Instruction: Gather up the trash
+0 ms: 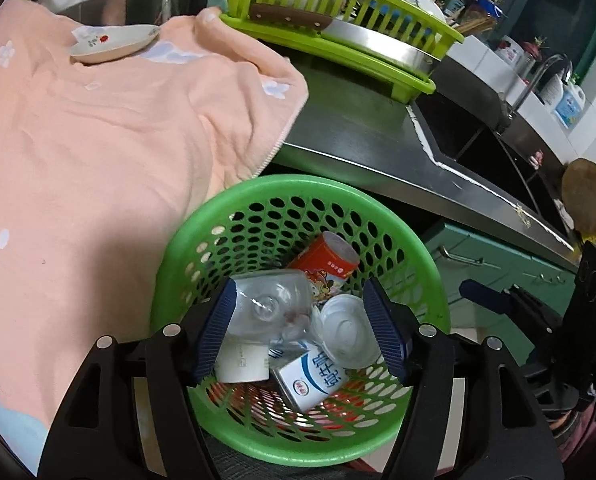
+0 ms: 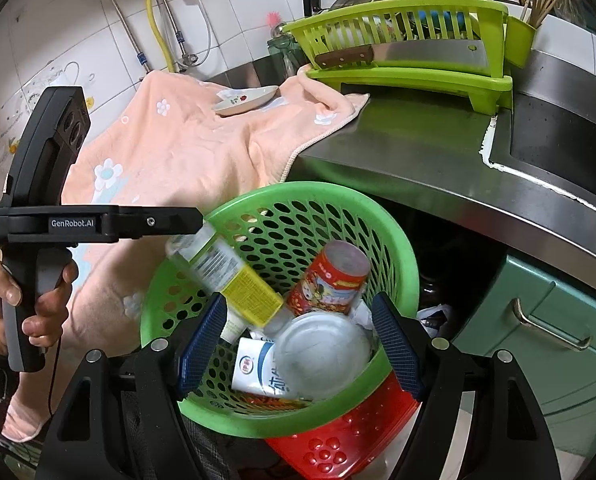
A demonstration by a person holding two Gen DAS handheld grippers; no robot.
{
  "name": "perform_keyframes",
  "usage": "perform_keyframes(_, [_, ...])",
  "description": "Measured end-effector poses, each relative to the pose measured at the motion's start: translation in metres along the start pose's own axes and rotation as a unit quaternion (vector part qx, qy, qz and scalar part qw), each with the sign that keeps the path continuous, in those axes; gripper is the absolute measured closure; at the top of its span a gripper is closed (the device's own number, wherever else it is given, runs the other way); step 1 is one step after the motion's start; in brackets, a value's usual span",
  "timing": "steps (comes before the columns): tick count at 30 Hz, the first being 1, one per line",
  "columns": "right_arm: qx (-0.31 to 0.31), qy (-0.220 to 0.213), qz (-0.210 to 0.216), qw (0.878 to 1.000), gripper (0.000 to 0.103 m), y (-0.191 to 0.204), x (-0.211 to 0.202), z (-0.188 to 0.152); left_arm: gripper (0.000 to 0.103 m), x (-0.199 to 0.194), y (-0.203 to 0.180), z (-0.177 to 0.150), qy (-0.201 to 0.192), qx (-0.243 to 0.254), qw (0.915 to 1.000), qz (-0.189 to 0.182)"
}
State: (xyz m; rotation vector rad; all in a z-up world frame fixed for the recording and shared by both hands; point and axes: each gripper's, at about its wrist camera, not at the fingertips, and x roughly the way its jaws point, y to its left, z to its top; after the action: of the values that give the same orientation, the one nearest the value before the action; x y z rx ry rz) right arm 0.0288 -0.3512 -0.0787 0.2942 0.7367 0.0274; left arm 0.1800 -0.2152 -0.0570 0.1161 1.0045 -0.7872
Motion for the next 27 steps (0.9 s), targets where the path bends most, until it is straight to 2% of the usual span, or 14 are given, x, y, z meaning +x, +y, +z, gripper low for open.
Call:
perform_keyframes(11, [-0.010,0.001,0.009,1.000,0.031,0.010,0.003,0.002,0.037,-0.021,0.011,-0.008,-0.021,-0.008,0.9994,0.028])
perform_keyframes(19, [-0.020,0.001,0.015,1.000,0.031,0.023,0.004,0.005,0.032,-0.058,0.023,-0.018,-0.060,-0.018,0.9959,0.065])
perform_keyframes(27, [-0.042,-0.001,0.013,0.999,0.031,0.044,0.003,0.008,0.022,-0.087,0.034,-0.036,-0.086,-0.031,0.9902,0.106])
